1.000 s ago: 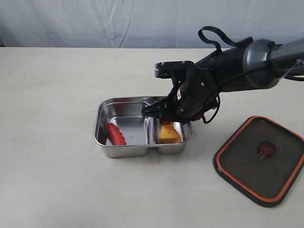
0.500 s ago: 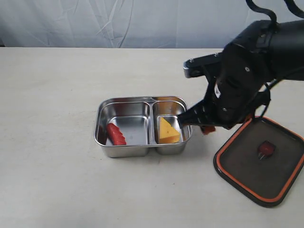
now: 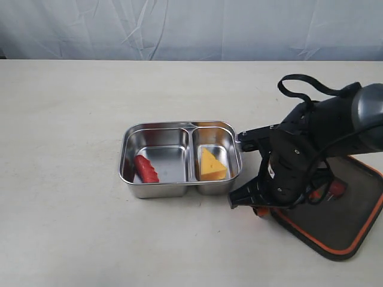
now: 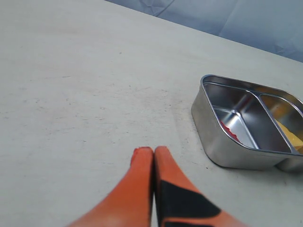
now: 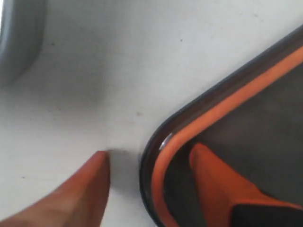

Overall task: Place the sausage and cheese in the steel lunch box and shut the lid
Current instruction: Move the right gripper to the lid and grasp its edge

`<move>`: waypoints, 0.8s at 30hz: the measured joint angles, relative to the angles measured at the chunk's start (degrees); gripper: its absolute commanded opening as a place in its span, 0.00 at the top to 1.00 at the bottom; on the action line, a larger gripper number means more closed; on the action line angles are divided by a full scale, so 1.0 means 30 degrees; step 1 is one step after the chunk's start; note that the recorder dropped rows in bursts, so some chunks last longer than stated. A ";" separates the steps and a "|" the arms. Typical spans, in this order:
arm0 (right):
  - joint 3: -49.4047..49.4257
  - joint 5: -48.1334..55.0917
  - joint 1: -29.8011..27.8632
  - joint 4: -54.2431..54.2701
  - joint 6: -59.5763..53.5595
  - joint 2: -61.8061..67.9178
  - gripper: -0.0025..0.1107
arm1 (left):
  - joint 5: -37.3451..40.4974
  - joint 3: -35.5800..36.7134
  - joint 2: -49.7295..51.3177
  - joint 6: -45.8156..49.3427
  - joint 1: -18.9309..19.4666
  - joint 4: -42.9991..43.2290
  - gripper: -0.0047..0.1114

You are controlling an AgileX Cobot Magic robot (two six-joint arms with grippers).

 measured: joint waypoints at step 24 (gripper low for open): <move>0.0117 0.1838 0.0000 0.1081 -0.0136 -0.4389 0.98 | 0.0000 0.0000 0.0000 0.0000 0.0000 0.0000 0.96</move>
